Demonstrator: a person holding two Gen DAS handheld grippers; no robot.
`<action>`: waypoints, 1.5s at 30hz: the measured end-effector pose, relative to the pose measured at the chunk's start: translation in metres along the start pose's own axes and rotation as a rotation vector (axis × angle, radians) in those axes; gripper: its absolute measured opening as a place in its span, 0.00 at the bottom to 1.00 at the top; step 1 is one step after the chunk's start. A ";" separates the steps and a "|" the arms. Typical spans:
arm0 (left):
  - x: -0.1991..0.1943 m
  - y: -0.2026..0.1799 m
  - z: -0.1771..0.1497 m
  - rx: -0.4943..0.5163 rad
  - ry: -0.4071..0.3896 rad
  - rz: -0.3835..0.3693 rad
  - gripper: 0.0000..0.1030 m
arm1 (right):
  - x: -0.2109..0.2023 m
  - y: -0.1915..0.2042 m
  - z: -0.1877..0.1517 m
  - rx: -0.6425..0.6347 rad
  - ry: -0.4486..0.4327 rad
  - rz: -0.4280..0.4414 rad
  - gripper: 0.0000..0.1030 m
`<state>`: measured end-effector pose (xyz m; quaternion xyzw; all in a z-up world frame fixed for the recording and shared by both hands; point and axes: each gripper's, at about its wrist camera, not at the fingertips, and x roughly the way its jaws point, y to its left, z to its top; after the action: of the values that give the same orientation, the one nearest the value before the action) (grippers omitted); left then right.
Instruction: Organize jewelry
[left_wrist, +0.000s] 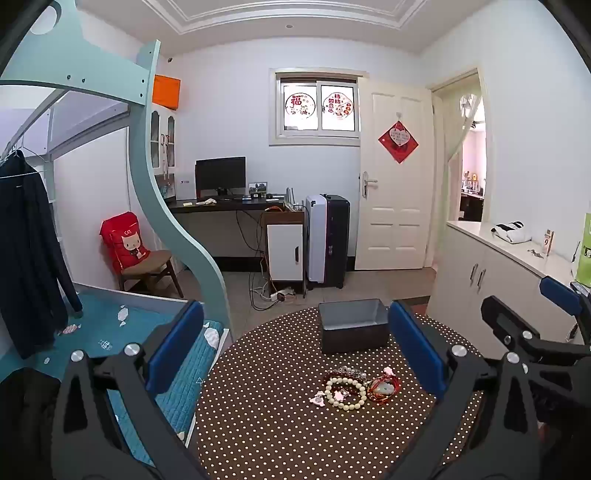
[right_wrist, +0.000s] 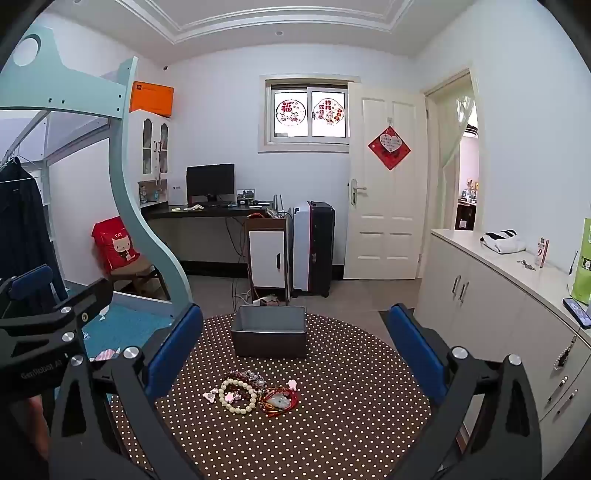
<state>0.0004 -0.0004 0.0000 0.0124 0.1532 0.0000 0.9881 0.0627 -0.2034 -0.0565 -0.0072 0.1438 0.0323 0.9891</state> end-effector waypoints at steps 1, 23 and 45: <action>0.000 0.000 0.000 -0.001 -0.002 0.000 0.97 | 0.000 0.000 0.000 -0.001 -0.001 -0.002 0.94; 0.002 -0.001 -0.001 -0.004 -0.003 -0.001 0.97 | 0.000 0.000 -0.005 0.002 0.004 -0.005 0.94; -0.002 0.001 0.000 -0.009 -0.007 0.001 0.97 | -0.004 -0.003 0.001 0.005 0.007 -0.013 0.94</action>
<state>-0.0011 0.0003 0.0007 0.0081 0.1496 0.0014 0.9887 0.0597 -0.2064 -0.0543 -0.0056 0.1471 0.0256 0.9888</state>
